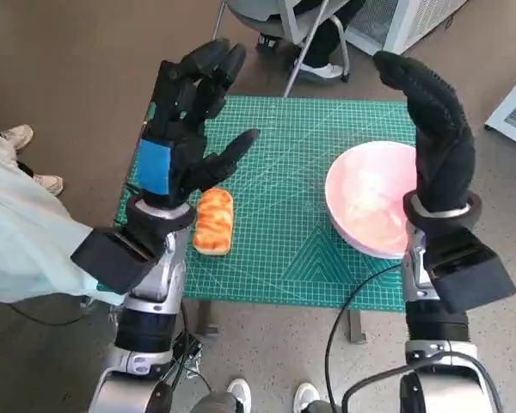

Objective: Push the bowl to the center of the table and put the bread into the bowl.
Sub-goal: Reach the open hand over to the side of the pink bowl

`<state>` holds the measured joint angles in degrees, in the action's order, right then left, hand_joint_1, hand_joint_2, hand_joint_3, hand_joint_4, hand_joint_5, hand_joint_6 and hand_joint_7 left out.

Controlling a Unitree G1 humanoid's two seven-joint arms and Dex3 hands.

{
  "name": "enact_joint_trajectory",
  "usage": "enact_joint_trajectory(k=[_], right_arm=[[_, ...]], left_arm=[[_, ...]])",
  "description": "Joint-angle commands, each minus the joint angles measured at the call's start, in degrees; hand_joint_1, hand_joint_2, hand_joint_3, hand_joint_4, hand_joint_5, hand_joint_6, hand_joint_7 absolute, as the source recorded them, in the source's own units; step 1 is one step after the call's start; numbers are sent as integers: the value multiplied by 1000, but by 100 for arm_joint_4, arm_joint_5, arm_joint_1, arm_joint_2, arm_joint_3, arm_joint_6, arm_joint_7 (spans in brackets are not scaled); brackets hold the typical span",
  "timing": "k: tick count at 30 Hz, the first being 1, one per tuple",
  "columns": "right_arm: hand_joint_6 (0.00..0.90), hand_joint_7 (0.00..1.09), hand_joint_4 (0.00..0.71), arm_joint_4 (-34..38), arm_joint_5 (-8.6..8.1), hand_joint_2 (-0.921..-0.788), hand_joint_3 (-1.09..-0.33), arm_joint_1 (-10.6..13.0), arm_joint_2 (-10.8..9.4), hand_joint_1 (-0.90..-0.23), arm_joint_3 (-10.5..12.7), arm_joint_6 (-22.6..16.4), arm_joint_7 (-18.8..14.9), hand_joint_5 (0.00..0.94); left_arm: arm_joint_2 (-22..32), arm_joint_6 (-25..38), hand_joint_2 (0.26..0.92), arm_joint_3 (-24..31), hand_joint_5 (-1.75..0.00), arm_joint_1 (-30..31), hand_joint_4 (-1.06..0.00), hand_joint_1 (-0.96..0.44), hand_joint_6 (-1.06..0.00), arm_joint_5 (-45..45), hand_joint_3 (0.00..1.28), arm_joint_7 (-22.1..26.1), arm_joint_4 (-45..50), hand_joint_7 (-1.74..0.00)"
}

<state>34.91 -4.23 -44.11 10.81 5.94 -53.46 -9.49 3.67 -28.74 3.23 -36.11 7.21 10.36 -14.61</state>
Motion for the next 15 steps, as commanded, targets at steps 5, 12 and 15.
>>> enact_joint_trajectory(k=[5, 12, 15], right_arm=[[32, 776, 339, 41, -28, -921, -762, 175, 127, -560, 69, 10, -51, 0], [33, 776, 337, 40, -44, -921, -760, 186, 145, -559, 85, 3, -63, 0], [27, 741, 304, 245, -227, -921, -778, 287, 390, -543, 333, -92, -81, 2]], left_arm=[[-34, 0, 921, 7, -94, 77, -433, -213, -128, -31, 255, -51, 16, -795], [-36, -1, 921, 4, -95, 84, -435, -215, -135, -33, 255, -59, 19, -792], [-30, -7, 921, 20, -95, 116, -433, -216, -136, -1, 256, -52, -1, -790]])
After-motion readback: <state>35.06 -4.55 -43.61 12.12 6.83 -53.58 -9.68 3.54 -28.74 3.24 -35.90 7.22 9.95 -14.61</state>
